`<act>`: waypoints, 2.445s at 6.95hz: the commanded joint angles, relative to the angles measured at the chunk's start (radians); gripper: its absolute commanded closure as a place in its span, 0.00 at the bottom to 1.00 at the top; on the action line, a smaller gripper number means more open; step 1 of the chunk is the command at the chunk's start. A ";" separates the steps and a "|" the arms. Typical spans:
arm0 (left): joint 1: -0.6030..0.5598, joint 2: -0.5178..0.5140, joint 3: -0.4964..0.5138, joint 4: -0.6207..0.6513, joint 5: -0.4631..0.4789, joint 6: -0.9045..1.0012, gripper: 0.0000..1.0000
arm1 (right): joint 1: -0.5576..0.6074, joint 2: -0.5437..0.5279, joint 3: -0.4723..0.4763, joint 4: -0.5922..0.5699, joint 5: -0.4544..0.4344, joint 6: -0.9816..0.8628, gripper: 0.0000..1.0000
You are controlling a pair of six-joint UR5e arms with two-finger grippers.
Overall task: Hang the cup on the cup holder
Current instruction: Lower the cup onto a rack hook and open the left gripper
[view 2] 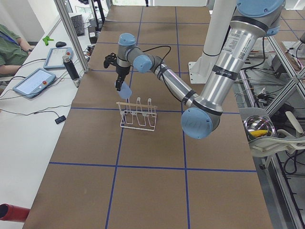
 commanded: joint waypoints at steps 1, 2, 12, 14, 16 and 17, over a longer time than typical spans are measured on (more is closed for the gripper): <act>0.016 0.006 0.009 -0.001 0.016 0.004 1.00 | 0.000 -0.003 -0.001 0.001 0.009 -0.001 0.00; 0.016 0.009 0.016 -0.001 0.015 0.007 1.00 | 0.000 -0.002 -0.001 0.001 0.009 -0.001 0.00; -0.082 0.004 0.020 -0.018 -0.124 -0.003 0.02 | 0.000 0.004 -0.003 0.001 0.021 -0.003 0.00; -0.166 0.059 -0.082 0.051 -0.189 0.028 0.02 | 0.001 -0.006 0.007 0.000 0.068 -0.004 0.00; -0.282 0.212 -0.114 0.054 -0.196 0.302 0.02 | 0.004 -0.006 -0.001 0.000 0.067 0.000 0.00; -0.324 0.307 -0.102 0.040 -0.196 0.372 0.02 | 0.009 -0.022 -0.001 0.000 0.068 -0.001 0.00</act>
